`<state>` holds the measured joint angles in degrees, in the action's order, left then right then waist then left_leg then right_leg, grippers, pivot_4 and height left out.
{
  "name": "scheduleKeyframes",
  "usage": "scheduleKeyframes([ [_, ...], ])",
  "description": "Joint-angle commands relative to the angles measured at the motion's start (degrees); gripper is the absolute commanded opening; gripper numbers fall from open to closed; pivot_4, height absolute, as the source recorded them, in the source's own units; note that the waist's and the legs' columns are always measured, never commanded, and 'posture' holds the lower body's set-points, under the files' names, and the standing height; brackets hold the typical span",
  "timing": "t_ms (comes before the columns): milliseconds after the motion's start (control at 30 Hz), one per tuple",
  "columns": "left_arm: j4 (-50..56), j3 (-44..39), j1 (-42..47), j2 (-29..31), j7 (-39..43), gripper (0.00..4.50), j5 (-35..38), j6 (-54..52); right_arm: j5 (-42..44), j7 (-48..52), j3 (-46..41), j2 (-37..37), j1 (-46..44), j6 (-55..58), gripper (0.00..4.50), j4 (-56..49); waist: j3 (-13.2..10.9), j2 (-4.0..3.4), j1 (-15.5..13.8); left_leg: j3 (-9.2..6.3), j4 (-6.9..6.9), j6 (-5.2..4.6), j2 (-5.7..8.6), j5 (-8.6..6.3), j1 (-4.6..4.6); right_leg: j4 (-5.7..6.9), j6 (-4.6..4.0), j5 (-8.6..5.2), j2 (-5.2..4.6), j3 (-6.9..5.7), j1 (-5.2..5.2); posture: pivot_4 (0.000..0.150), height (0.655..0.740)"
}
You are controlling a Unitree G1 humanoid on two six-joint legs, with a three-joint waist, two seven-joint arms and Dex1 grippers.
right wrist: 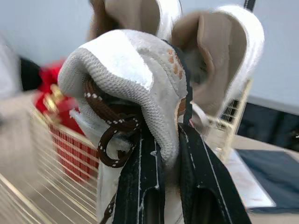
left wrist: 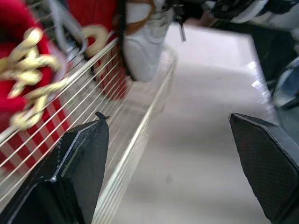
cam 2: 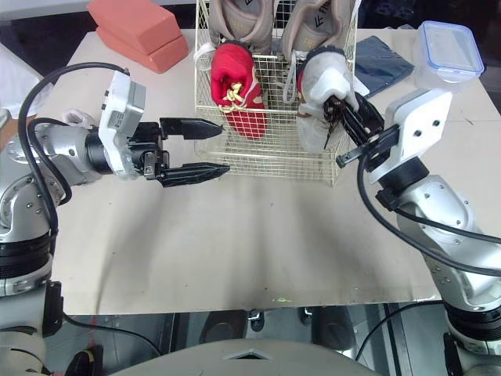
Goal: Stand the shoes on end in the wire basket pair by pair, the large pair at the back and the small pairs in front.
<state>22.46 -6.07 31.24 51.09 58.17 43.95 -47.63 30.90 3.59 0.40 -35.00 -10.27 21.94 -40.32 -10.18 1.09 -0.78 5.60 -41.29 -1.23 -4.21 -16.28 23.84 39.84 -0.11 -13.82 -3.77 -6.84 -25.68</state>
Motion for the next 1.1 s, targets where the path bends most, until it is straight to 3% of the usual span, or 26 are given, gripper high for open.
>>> scheduleKeyframes([
  [33,4.39,-1.76,0.15,0.88,-1.63,4.42,1.97,-1.41,-7.16,2.57,0.89,1.81,2.31,-4.86,0.0,2.08,0.01,0.01,-0.06,-0.01,-0.01,0.0,0.0,0.0,0.01,0.0,0.0,0.0,-0.01,-0.01,0.01,0.15,0.686],
  [367,7.19,-4.08,-2.37,1.28,-4.79,4.42,4.02,-2.53,-14.23,7.32,3.18,5.96,7.37,-5.18,0.0,6.63,0.06,0.09,-0.06,-0.04,-0.02,0.0,0.0,0.0,-0.02,0.03,0.0,0.0,-0.02,-0.02,0.03,0.15,0.686],
  [467,7.18,-4.52,-3.01,1.52,-5.13,4.5,3.98,-2.3,-13.77,8.58,2.19,6.48,7.37,-4.24,1.03,6.39,0.1,0.14,-0.03,-0.03,-0.03,0.0,0.0,0.0,-0.05,0.03,-0.01,0.0,-0.02,-0.02,0.05,0.15,0.686],
  [533,6.74,-4.91,-3.5,1.95,-5.12,4.5,3.55,-1.8,-13.43,9.28,1.06,6.73,7.38,-4.13,2.16,6.22,0.1,0.14,-0.02,-0.03,-0.03,0.0,0.0,0.0,-0.05,0.04,-0.01,0.0,-0.02,-0.02,0.05,0.15,0.686],
  [567,6.56,-5.04,-3.66,2.1,-5.09,4.5,3.44,-1.61,-13.32,9.6,0.63,6.86,7.39,-4.01,2.28,6.14,0.1,0.14,0.02,-0.03,-0.03,0.0,0.01,0.0,-0.05,0.04,-0.01,0.0,-0.01,-0.02,0.04,0.15,0.686],
  [700,3.59,-6.57,-6.08,3.3,-4.16,4.5,1.21,0.62,-9.01,13.6,-4.36,5.72,7.89,-3.34,4.4,4.77,0.09,0.13,0.04,-0.03,-0.03,0.0,0.01,0.0,-0.06,0.05,-0.01,0.0,0.0,-0.01,0.04,0.15,0.686],
  [1100,-3.98,-14.25,-13.6,5.46,-2.29,4.5,-3.25,6.59,19.43,34.12,-24.99,-10.37,18.88,9.38,4.47,-4.61,0.04,0.07,-0.03,-0.04,0.02,-0.12,0.0,-0.07,-0.04,0.0,-0.02,-0.01,0.0,-0.04,0.03,0.15,0.686],
])
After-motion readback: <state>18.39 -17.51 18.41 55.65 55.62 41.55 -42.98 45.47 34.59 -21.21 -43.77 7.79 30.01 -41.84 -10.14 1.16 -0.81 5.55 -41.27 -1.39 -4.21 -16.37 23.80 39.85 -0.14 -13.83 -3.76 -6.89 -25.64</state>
